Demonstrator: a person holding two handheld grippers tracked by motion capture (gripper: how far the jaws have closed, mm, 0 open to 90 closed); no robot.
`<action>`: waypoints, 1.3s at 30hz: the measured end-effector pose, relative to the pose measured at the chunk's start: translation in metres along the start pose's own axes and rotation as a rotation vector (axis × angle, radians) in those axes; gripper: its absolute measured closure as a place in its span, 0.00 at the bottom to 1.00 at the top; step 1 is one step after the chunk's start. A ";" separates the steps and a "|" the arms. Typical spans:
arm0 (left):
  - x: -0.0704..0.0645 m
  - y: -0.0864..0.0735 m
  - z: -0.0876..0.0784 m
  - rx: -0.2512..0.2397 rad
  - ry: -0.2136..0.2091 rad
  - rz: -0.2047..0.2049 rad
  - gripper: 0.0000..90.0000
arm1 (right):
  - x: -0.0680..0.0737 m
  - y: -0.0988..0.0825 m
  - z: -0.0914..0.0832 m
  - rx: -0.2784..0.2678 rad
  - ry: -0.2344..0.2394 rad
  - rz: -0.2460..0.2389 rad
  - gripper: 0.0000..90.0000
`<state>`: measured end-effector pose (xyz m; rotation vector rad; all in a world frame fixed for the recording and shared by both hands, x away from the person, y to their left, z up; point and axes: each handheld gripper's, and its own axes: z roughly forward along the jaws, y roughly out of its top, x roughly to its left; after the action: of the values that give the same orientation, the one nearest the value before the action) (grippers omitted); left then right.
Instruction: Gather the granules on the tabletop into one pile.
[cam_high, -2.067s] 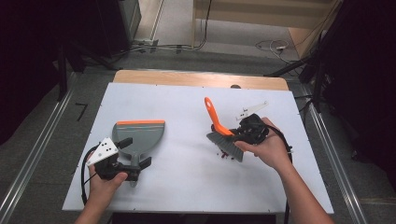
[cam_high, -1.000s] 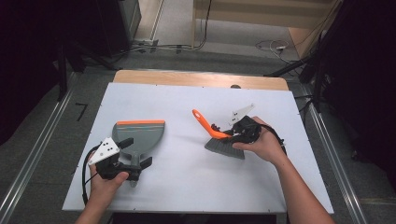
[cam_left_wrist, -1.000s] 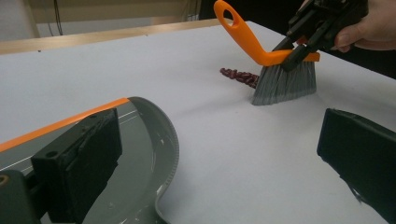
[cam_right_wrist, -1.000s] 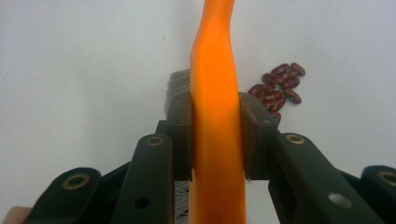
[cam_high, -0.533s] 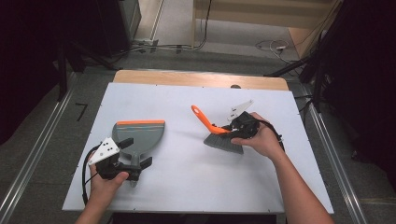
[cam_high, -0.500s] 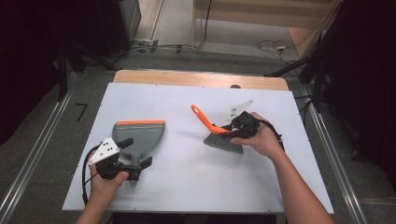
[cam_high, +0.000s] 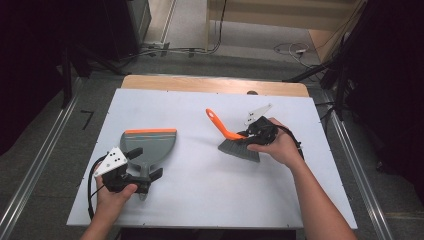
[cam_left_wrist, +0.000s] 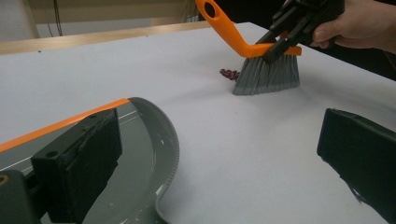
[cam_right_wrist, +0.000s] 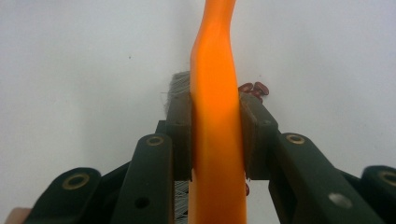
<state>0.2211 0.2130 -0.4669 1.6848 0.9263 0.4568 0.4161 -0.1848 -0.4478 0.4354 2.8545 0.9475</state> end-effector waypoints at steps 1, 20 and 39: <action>0.000 0.000 0.000 0.001 0.000 0.002 0.00 | -0.001 0.000 0.000 -0.002 -0.001 -0.003 0.75; 0.001 0.000 0.001 0.000 -0.004 0.001 0.00 | -0.010 0.002 0.002 -0.012 -0.005 0.024 0.75; 0.001 -0.001 0.001 0.001 -0.005 -0.003 0.00 | -0.012 0.004 0.002 -0.019 -0.030 0.037 0.75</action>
<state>0.2224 0.2133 -0.4681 1.6840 0.9257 0.4502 0.4291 -0.1846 -0.4465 0.4974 2.8174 0.9651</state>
